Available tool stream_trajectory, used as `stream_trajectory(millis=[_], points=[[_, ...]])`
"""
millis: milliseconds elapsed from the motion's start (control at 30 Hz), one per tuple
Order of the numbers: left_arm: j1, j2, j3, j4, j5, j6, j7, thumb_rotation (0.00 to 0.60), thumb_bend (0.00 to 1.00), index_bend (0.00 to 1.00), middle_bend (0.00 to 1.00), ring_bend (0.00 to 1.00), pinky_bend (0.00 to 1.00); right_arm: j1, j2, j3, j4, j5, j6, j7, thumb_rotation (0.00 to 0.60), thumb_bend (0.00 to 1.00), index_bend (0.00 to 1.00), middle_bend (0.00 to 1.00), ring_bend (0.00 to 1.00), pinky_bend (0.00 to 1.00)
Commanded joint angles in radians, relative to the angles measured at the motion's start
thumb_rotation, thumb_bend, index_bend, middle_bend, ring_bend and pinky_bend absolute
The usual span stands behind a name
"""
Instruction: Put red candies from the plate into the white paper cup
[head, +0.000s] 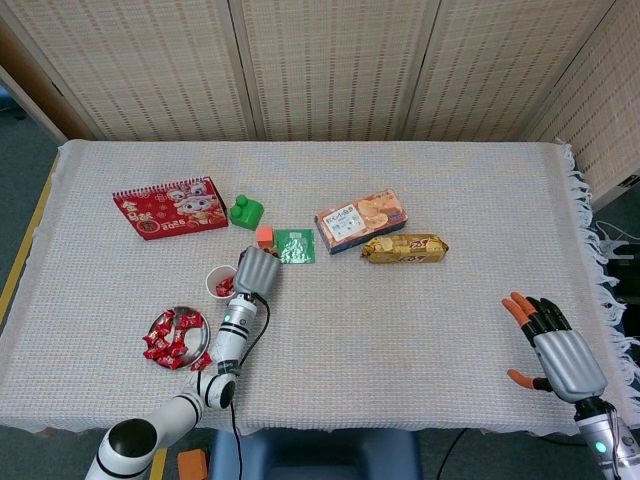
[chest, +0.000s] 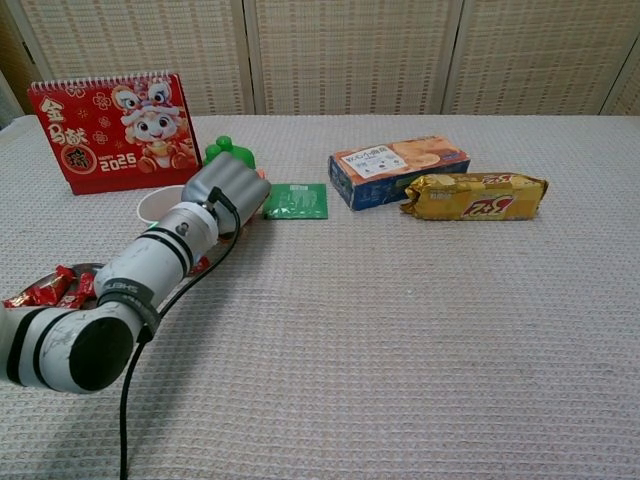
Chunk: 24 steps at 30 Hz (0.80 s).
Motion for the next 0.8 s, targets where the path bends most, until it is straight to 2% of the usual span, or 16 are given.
stream_trajectory(millis=[33, 167, 267, 433, 567, 800], points=[[0.0, -0.003, 0.003, 0.004, 0.007, 0.01, -0.009, 0.6, 0.4, 0.47, 0.53, 0.89, 1.0, 0.0, 0.001, -0.001, 0.0, -0.002, 0.0, 0.002, 0.6, 0.06, 0.0, 0.0, 0.0, 0.05], [0.001, -0.008, 0.012, 0.017, 0.021, 0.025, -0.016, 0.6, 0.41, 0.55, 0.59, 0.89, 1.0, 0.0, 0.002, -0.003, -0.001, -0.006, 0.002, 0.006, 0.6, 0.06, 0.0, 0.0, 0.0, 0.05], [0.002, -0.008, 0.011, 0.016, 0.024, 0.029, -0.023, 0.6, 0.41, 0.56, 0.6, 0.89, 1.0, -0.001, 0.003, -0.004, 0.0, -0.007, 0.002, 0.008, 0.6, 0.06, 0.0, 0.0, 0.0, 0.05], [0.016, 0.027, 0.015, -0.082, 0.053, 0.094, -0.076, 0.6, 0.41, 0.56, 0.59, 0.89, 1.0, -0.001, 0.002, -0.004, 0.0, -0.007, 0.001, 0.005, 0.6, 0.06, 0.0, 0.0, 0.0, 0.05], [0.041, 0.1, 0.007, -0.24, 0.065, 0.162, -0.068, 0.6, 0.41, 0.55, 0.58, 0.89, 1.0, -0.001, 0.002, -0.007, -0.002, -0.012, 0.002, 0.002, 0.6, 0.06, 0.0, 0.0, 0.0, 0.05], [0.147, 0.33, 0.013, -0.654, 0.047, 0.249, 0.032, 0.6, 0.41, 0.55, 0.57, 0.89, 1.0, -0.003, 0.004, -0.011, -0.004, -0.022, 0.008, 0.003, 0.6, 0.06, 0.0, 0.0, 0.0, 0.05]])
